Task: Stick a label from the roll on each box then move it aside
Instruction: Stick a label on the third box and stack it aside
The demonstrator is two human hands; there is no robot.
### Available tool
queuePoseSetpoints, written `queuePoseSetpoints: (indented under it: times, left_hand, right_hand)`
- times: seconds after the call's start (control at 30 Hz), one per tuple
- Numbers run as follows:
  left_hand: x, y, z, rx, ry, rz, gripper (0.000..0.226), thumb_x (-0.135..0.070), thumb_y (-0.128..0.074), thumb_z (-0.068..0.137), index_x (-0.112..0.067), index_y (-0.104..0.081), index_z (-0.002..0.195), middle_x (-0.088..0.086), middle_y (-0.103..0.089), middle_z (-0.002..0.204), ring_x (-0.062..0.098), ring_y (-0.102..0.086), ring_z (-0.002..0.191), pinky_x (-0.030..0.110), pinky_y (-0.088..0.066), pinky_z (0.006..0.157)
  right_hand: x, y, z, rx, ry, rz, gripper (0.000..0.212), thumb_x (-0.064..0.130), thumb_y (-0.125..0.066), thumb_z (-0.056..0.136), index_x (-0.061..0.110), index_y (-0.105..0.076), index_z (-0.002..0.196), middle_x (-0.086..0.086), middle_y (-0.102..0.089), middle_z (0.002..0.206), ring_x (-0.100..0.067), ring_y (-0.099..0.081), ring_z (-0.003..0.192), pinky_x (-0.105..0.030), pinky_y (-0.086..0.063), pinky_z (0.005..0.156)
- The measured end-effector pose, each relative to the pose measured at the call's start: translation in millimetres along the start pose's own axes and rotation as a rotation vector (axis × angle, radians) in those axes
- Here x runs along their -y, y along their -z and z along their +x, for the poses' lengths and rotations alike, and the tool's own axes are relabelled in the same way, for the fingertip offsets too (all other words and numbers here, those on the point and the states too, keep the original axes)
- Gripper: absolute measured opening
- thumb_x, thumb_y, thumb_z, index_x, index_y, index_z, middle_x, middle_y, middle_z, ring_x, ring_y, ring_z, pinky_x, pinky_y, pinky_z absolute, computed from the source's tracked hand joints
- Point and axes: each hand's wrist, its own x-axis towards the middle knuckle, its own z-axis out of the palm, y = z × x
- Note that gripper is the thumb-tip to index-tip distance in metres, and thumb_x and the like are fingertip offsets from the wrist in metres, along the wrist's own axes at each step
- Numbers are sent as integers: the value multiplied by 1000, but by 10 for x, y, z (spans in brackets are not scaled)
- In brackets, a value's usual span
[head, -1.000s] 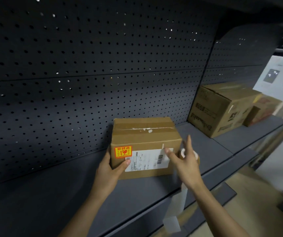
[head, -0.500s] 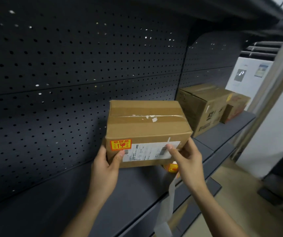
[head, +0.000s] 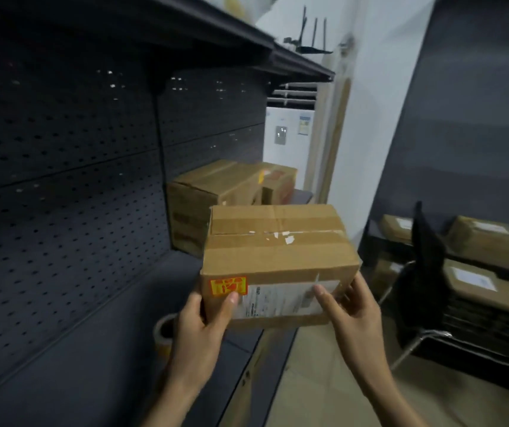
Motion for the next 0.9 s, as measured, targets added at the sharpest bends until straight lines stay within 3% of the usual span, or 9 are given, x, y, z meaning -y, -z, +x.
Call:
queuePoseSetpoints:
  times: [0.1,0.27,0.43,0.6,0.77,0.9]
  left_hand:
    - [9,-582,221,83,77,-75,36,-47,-63,75,-20,-67,100,-10,-77,92,6,-72,86,29,-54,78]
    - [130,-1460,612,124,114,-91,42,-52,-60,75,-26,-66,107,-5,-77,99,8,-72,91,29,-56,78]
    - [223,-2053,973,148,141,-66,41,-54,-62,74,-32,-66,109,-9,-77,101,8,-72,95,34,-55,84]
    - [310,-2314,1347,85,125,-56,45,-61,-67,79,-35,-65,116,-12,-76,104,7,-71,99,35,-54,89]
    - [253,-2414,1890,31,59,-46,38,-45,-59,81,-29,-64,114,-9,-76,103,8,-72,98,26,-57,81]
    - [167,-2431,2397,-5,-17,-45,36,-46,-59,82,-32,-65,115,-10,-76,106,9,-71,101,28,-57,83]
  right_hand:
    - [-280,445,266,-67,-50,3,55,37,-75,75,34,-59,128,11,-71,116,-9,-67,108,-36,-55,91]
    - [-694,1081,793,-124,-105,19,56,39,-74,72,44,-55,125,23,-69,114,2,-65,105,-18,-56,81]
    - [-1041,1478,1337,-125,-157,-8,69,44,-76,71,36,-52,136,15,-67,121,-4,-63,112,-37,-54,97]
    - [-1249,1515,1869,-85,-151,19,56,41,-76,72,42,-58,126,19,-68,117,0,-64,107,-32,-54,92]
    - [-1356,1311,2532,-40,-90,17,55,34,-75,79,42,-55,129,22,-66,119,8,-61,107,-20,-52,87]
    - [-1374,1083,3137,-22,-3,38,54,33,-72,78,39,-55,129,29,-65,116,5,-62,108,-20,-54,86]
